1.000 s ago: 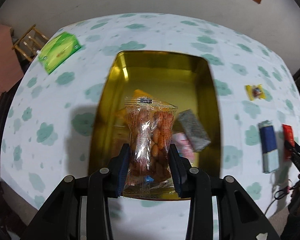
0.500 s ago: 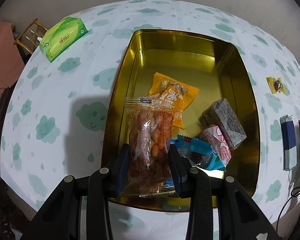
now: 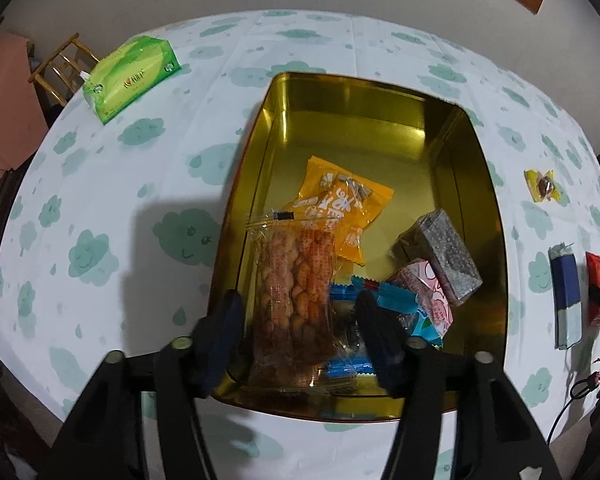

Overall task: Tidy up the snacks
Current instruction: 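Carry the cracker bag into the red tin and open the left gripper, then carry the red pastry pack into the tin and open the right gripper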

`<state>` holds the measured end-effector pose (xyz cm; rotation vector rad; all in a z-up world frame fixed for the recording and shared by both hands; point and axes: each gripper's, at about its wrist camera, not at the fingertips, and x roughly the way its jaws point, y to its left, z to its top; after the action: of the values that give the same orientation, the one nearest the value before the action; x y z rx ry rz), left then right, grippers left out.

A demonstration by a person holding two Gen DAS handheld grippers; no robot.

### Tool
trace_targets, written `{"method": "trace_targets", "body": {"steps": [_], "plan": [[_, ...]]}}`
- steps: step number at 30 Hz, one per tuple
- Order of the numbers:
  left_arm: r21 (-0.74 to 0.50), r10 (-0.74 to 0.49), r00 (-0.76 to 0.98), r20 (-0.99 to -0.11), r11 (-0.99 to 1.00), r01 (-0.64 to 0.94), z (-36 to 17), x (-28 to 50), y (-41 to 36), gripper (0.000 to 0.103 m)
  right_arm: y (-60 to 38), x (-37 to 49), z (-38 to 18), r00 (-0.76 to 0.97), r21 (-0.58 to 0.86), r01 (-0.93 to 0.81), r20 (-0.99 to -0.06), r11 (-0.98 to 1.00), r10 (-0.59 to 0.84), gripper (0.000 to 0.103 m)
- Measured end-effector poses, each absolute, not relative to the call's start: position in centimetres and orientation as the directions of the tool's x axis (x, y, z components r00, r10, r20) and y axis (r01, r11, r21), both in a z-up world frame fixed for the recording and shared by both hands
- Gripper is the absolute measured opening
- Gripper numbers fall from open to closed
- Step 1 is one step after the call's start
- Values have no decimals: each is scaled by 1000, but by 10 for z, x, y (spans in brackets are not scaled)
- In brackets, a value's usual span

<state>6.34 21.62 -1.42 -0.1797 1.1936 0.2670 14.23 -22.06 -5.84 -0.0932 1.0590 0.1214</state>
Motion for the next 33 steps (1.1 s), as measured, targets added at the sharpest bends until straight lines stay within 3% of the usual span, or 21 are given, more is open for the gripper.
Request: {"method": "trace_targets", "body": {"steps": [9, 15, 33], "plan": [[13, 137, 404, -904, 956, -294, 1, 52, 210, 72, -211, 142, -51, 509, -30, -126, -860, 992, 38, 44], [32, 160, 430, -889, 956, -291, 7, 42, 205, 73, -194, 138, -30, 543, -28, -153, -837, 988, 61, 44], [22, 214, 469, -857, 924, -382, 20, -4, 243, 79, -27, 107, 21, 498, 114, -457, -789, 882, 360, 44]]}}
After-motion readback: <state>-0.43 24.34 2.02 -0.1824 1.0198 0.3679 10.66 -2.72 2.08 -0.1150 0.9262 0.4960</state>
